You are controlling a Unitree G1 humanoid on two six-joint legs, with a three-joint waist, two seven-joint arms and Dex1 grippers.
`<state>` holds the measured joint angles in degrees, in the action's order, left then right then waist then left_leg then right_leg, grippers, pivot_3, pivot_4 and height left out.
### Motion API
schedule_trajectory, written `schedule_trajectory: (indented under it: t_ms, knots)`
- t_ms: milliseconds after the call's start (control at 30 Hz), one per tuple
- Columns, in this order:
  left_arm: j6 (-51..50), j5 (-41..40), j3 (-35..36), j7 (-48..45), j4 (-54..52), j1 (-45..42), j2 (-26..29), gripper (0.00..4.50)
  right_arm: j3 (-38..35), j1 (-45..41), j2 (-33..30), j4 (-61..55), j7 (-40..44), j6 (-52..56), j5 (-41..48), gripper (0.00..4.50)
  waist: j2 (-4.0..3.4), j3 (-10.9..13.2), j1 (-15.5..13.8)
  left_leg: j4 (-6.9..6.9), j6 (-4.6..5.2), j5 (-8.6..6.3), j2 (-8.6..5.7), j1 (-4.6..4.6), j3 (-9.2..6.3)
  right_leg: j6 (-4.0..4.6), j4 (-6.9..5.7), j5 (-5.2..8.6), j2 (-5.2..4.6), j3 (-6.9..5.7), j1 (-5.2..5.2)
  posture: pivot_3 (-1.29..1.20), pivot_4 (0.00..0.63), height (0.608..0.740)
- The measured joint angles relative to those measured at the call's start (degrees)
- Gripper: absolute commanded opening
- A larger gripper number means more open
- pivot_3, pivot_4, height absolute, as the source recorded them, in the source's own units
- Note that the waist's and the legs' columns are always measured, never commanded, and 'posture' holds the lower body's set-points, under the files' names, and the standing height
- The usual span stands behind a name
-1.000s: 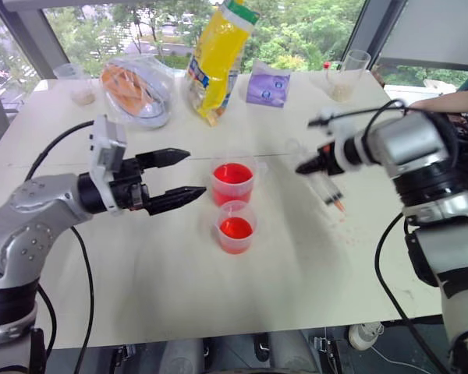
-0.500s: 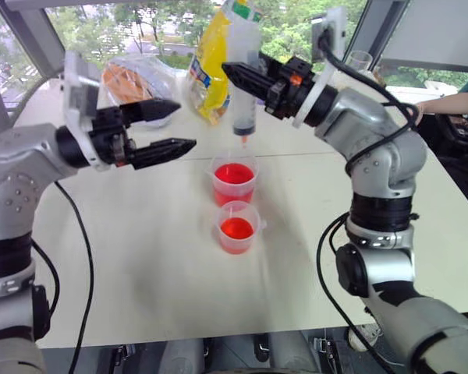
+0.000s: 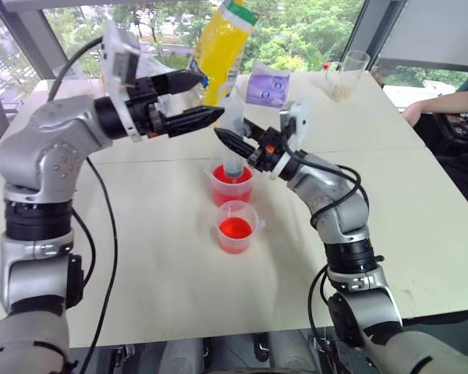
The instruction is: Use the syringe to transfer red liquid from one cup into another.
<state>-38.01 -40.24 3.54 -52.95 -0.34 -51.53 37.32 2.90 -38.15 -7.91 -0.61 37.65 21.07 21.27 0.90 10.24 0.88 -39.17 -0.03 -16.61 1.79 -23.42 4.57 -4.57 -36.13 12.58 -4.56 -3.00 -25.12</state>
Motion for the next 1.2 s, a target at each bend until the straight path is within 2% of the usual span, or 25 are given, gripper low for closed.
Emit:
schedule_trajectory:
  t_ms: [300, 567, 667, 733, 900, 1200]
  knots:
    - [3.89, 6.89, -2.41, 0.45, 5.42, -1.25, -4.05, 4.5, 1.24, 1.08, -0.06, 0.93, -0.01, -1.7, -0.82, 1.37, 0.0, 0.0, -0.03, -0.01, -0.01, 0.0, 0.0, 0.0, 0.01, 0.0, -0.01, 0.0, 0.0, 0.0, 0.0, 0.0, 0.15, 0.74]
    - [5.09, 9.05, -2.92, -0.03, 6.75, -1.47, -6.03, 4.5, 2.23, 1.99, -0.32, 1.64, 0.71, -2.61, -1.6, 1.37, 0.0, 0.0, -0.05, -0.01, 0.0, 0.0, 0.01, 0.0, -0.01, 0.0, 0.0, 0.0, -0.01, 0.0, 0.0, 0.0, 0.15, 0.74]
    - [5.09, 9.33, -2.89, -0.12, 6.96, -2.24, -6.38, 3.65, 2.36, 2.04, -0.35, 2.03, 0.96, -2.73, -1.88, 1.37, 0.0, 0.0, -0.05, -0.01, 0.0, 0.0, 0.01, 0.0, -0.01, 0.0, 0.0, 0.0, 0.0, 0.0, 0.0, 0.0, 0.15, 0.74]
    - [5.05, 9.32, -2.87, -0.59, 6.95, -2.48, -6.38, 2.73, 2.36, 2.03, -0.35, 2.1, 0.97, -2.8, -1.97, 1.37, 0.0, 0.0, -0.05, -0.01, 0.0, 0.0, 0.01, 0.0, -0.01, 0.0, 0.0, 0.0, -0.01, 0.0, 0.0, 0.0, 0.15, 0.74]
    - [4.31, 9.07, -3.18, -2.81, 6.62, -2.37, -6.38, 0.09, 2.3, 1.99, -0.35, 2.74, 0.85, -2.81, -2.03, 1.37, 0.0, 0.0, -0.04, -0.01, 0.0, 0.0, 0.01, 0.0, -0.01, 0.0, 0.0, 0.0, -0.01, 0.0, 0.0, 0.0, 0.15, 0.74]
    - [1.19, 8.18, -2.49, -4.37, 3.69, -0.89, -4.96, 0.01, 3.09, 1.99, -0.38, 3.22, 1.74, -2.8, -2.02, 1.37, 0.0, 0.0, -0.02, -0.01, 0.0, 0.0, 0.02, 0.0, -0.02, 0.0, -0.01, 0.0, -0.01, 0.0, 0.0, 0.0, 0.15, 0.74]
